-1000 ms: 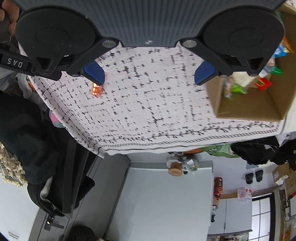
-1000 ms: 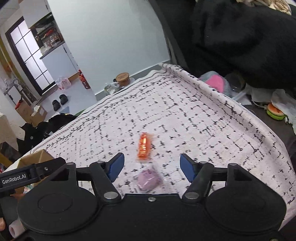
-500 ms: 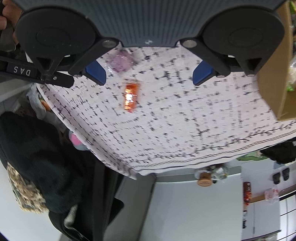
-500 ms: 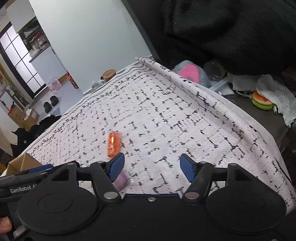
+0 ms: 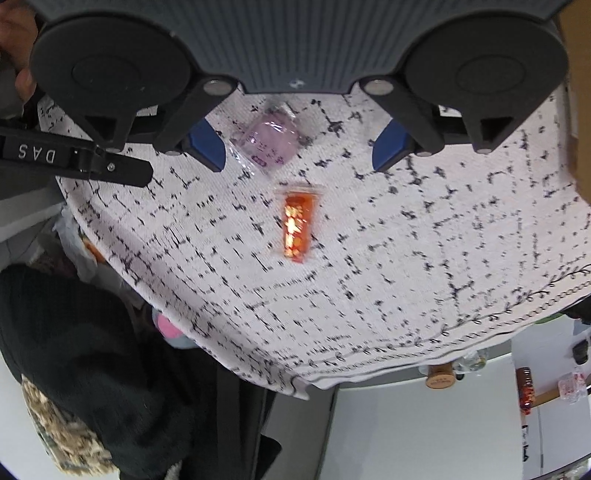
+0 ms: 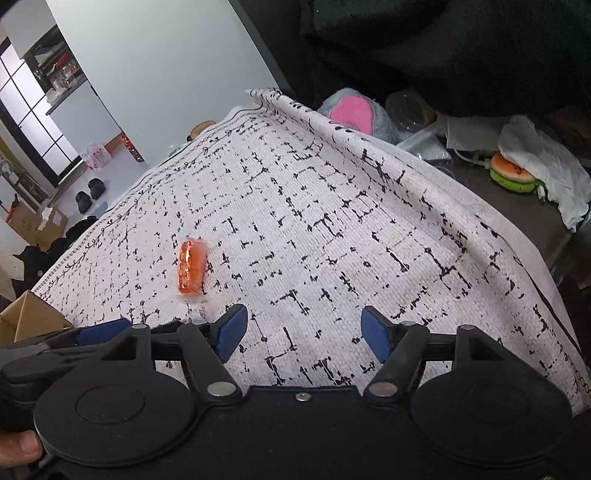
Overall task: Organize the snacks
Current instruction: 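Move both open tools back toward the orange candy and pink packet, then grasp the pink packet with the left tool while the right tool grasps the orange candy, then carry the pink packet and orange candy over the box with both tools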
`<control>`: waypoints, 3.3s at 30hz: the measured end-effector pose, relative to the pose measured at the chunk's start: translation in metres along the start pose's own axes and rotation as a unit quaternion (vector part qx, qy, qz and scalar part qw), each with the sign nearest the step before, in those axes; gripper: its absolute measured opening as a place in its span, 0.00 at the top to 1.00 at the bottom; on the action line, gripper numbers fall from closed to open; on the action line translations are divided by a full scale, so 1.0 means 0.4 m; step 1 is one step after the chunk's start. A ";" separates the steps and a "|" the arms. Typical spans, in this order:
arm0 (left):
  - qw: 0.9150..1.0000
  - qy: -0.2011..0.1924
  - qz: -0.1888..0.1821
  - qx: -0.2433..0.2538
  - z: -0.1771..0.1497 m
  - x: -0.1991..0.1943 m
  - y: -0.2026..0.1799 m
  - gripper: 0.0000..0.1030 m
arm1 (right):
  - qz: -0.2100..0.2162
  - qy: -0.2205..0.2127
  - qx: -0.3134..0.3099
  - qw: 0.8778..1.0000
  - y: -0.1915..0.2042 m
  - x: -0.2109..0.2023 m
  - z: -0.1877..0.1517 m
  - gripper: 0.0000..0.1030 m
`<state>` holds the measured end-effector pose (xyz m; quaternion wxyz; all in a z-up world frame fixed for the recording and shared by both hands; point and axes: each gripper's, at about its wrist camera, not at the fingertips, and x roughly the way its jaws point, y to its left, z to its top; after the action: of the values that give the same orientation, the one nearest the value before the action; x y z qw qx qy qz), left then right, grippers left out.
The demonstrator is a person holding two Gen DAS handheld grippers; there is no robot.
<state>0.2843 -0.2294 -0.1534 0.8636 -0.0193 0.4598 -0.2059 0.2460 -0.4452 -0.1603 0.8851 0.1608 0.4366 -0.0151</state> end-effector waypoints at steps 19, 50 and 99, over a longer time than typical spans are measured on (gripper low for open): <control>0.999 0.031 -0.013 0.039 -0.048 0.057 -0.028 0.62 | -0.002 0.004 -0.004 1.000 0.011 0.005 -0.001 0.26; 0.995 -0.038 0.065 -0.071 0.016 -0.044 0.154 0.64 | 0.046 -0.010 -0.030 0.998 0.221 0.125 0.073 0.27; 0.984 -0.103 0.084 -0.120 0.009 -0.284 0.240 0.64 | 0.079 -0.037 -0.060 0.994 0.428 -0.056 0.020 0.81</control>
<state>0.2637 -0.0998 -0.0832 0.9120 -0.1053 0.3897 -0.0728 0.2669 -0.2879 -0.0920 0.9070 0.1410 0.3896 0.0749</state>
